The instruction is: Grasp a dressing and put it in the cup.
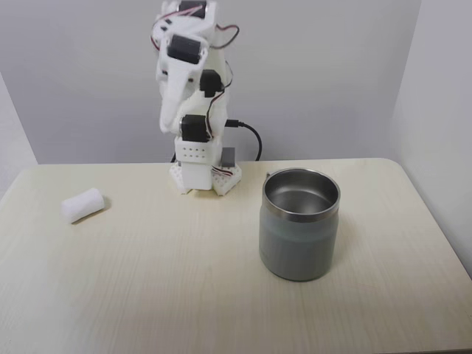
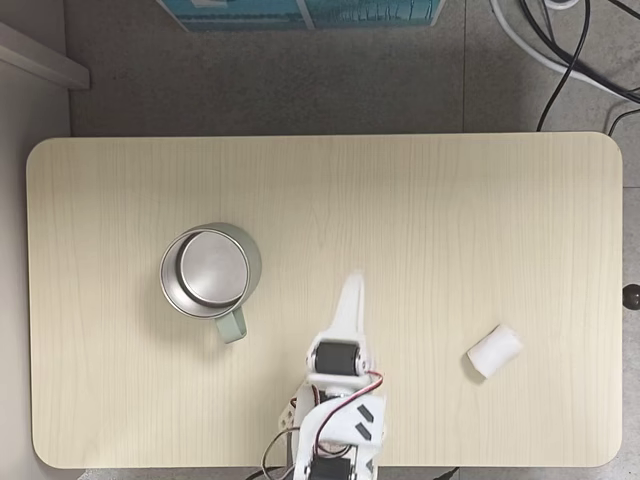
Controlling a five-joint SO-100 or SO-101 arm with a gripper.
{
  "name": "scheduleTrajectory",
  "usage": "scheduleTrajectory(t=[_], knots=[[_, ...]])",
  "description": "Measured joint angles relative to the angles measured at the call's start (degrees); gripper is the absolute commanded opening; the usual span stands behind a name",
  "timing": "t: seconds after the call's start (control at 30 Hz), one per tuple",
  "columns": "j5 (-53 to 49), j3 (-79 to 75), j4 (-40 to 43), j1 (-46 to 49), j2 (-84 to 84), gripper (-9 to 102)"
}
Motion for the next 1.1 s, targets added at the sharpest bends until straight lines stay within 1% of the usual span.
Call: scheduleTrajectory(t=[0.1, 0.33, 0.4, 0.57, 0.9, 1.1], knots=[[-4.13, 5.80, 5.01, 4.04, 4.04, 11], [-17.67, 19.16, 19.34, 9.76, 15.29, 20], [-21.53, 21.97, 21.97, 11.34, 18.02, 22], [-28.92, 24.79, 23.20, 17.49, 22.15, 23], [-36.83, 33.13, 24.08, 27.86, 40.43, 23], [-46.32, 33.49, 24.08, 35.86, 50.36, 24]])
